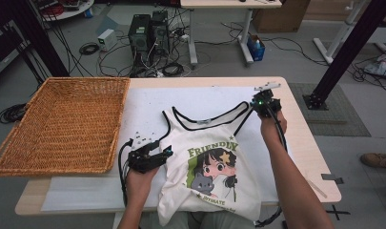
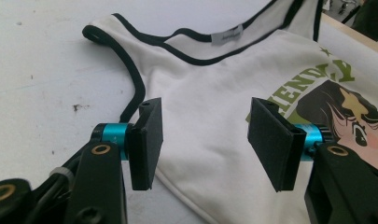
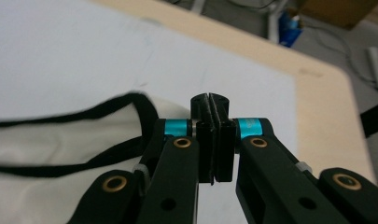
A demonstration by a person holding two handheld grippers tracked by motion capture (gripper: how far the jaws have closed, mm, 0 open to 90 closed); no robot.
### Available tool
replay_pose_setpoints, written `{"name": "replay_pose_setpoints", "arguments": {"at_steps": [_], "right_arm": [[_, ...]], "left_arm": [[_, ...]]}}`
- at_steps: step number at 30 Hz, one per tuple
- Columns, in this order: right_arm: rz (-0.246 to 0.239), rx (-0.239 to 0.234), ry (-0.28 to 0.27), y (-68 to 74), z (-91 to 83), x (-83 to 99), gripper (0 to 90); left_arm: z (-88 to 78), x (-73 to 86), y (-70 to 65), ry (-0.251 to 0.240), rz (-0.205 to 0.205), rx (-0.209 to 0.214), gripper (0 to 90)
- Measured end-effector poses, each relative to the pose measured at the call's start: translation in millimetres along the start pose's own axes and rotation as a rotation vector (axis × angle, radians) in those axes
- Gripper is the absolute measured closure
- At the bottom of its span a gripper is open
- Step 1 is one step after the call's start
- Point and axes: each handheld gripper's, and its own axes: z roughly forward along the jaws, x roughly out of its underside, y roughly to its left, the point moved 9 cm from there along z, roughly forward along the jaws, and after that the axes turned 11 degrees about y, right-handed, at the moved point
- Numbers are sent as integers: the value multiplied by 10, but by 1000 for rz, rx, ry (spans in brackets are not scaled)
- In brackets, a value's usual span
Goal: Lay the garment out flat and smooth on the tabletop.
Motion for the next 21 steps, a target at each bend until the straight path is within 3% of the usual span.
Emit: {"name": "replay_pose_setpoints", "arguments": {"at_steps": [3,4,7,9,11,14,18,21], "right_arm": [[22,53,-39,-65,20,-241,900],[28,40,-26,-56,59,-269,898],[71,-31,54,30,225,-149,753],[110,-73,26,50,242,-43,687],[128,-101,14,52,216,99,626],[118,-130,-5,38,118,381,587],[131,-226,-29,116,-134,842,528],[158,-303,-51,256,-345,1200,511]], "left_arm": [[-15,20,-2,1,-9,-3,453],[-16,28,-3,1,-11,-3,453],[20,52,-4,11,-12,-6,453],[61,79,-2,31,-9,-9,453],[109,102,16,49,-9,-18,452],[165,112,72,67,-12,-47,450],[252,135,182,97,-50,-81,450],[313,168,204,126,-67,-78,450]]}}
